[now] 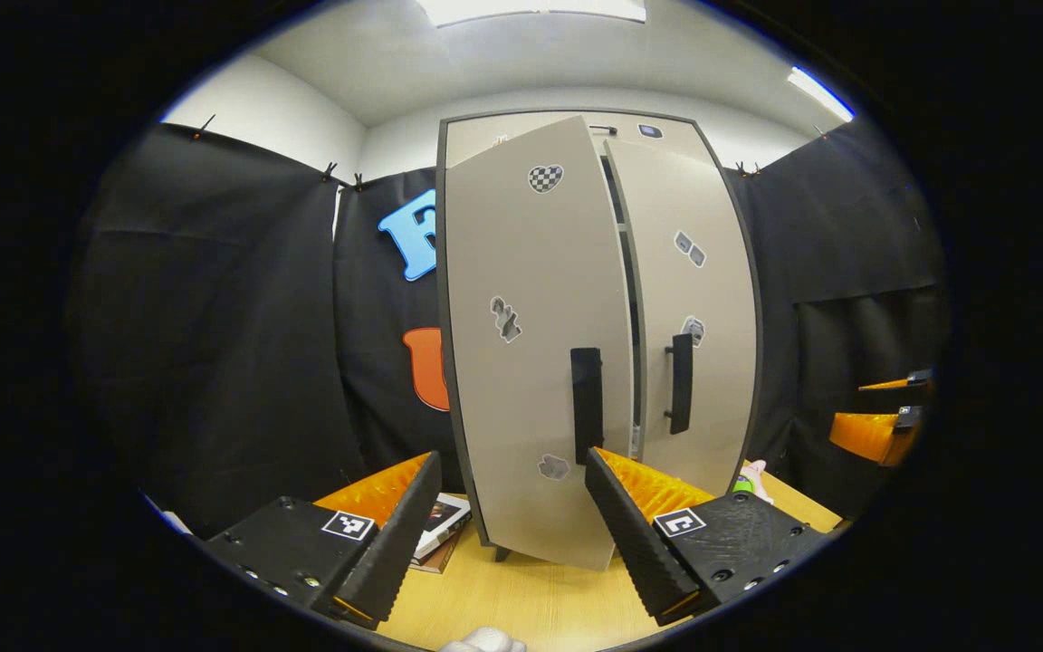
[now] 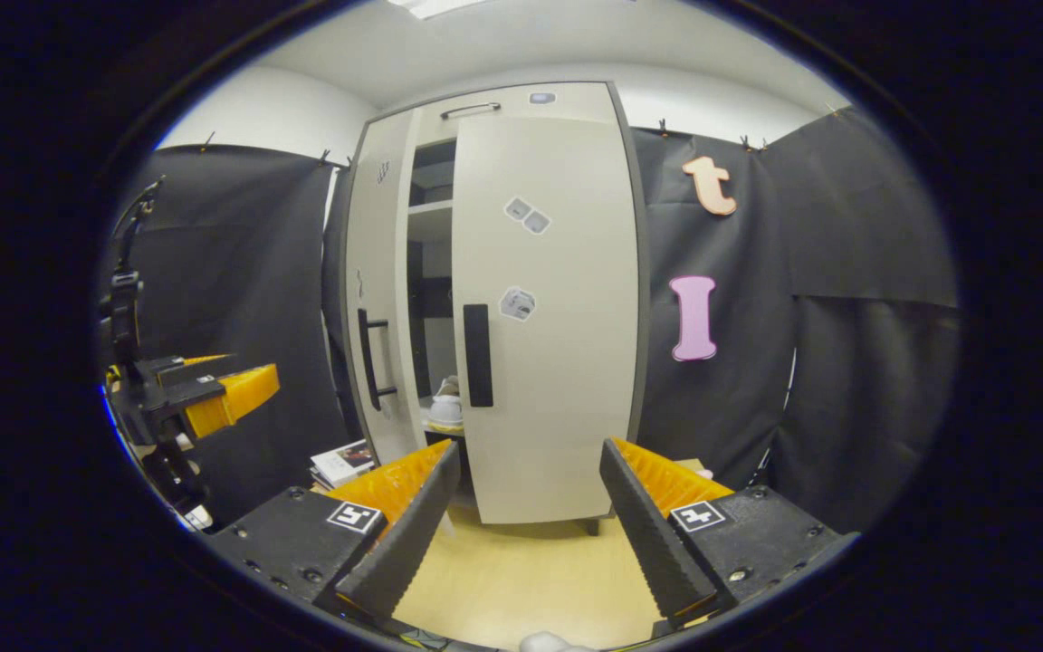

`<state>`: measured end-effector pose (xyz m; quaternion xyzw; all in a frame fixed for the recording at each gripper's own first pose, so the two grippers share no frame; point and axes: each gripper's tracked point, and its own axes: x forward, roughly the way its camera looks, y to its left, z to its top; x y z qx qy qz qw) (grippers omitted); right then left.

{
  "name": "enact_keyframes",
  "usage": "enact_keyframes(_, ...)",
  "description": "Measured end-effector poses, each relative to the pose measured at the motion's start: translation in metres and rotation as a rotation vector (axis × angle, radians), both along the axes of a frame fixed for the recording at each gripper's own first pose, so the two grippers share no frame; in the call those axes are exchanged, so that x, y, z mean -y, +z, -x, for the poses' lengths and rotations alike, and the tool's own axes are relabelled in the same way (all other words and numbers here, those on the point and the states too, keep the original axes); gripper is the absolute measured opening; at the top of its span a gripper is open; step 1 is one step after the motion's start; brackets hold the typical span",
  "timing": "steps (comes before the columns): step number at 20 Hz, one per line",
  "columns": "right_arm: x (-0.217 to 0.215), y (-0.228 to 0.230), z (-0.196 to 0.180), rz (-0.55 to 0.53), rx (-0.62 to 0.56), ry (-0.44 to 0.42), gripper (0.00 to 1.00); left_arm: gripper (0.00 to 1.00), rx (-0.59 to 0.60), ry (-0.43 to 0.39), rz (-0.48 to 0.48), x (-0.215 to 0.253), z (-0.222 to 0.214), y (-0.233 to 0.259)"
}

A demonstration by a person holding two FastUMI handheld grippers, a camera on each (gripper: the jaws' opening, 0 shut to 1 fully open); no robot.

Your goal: Grab one shoe with the right hand and put it into the shoe cabinet, grab the other shoe with the left hand and put it into the shoe cabinet; then close the right door with the right hand and the left door with the left hand.

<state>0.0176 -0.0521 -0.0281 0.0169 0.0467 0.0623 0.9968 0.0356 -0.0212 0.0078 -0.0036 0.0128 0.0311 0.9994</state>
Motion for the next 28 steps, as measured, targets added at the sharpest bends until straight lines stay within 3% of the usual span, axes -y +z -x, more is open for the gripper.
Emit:
enact_keyframes(1,0.001,0.003,0.002,-0.002,0.012,-0.015,1.0,0.96,-0.002,0.006,0.007,-0.003,0.008,0.0)
enact_keyframes(5,0.003,0.003,0.016,0.002,0.029,-0.054,1.0,1.0,0.0,-0.017,0.034,0.002,0.031,-0.006)
enact_keyframes(7,0.002,0.002,0.022,0.005,0.032,-0.066,1.0,0.96,-0.015,-0.024,0.022,0.001,0.037,-0.012)
enact_keyframes(10,-0.002,0.0,0.028,0.001,0.029,-0.069,0.99,1.0,-0.003,-0.041,0.005,0.003,0.043,-0.009)
enact_keyframes(12,-0.003,0.0,0.032,0.003,0.03,-0.077,1.0,0.96,0.003,-0.055,-0.002,0.005,0.044,-0.007)
enact_keyframes(22,-0.002,0.005,0.036,0.01,0.047,-0.1,0.99,0.96,0.016,-0.065,0.001,-0.001,0.044,-0.006)
enact_keyframes(23,-0.002,0.005,0.036,0.014,0.048,-0.102,1.0,1.0,0.018,-0.064,-0.003,-0.002,0.044,-0.005)
enact_keyframes(27,-0.004,0.004,0.037,0.009,0.047,-0.101,1.0,0.96,0.026,-0.071,0.0,-0.001,0.044,-0.003)
enact_keyframes(28,-0.004,0.004,0.037,0.01,0.045,-0.101,1.0,1.0,0.026,-0.074,-0.001,-0.001,0.044,-0.003)
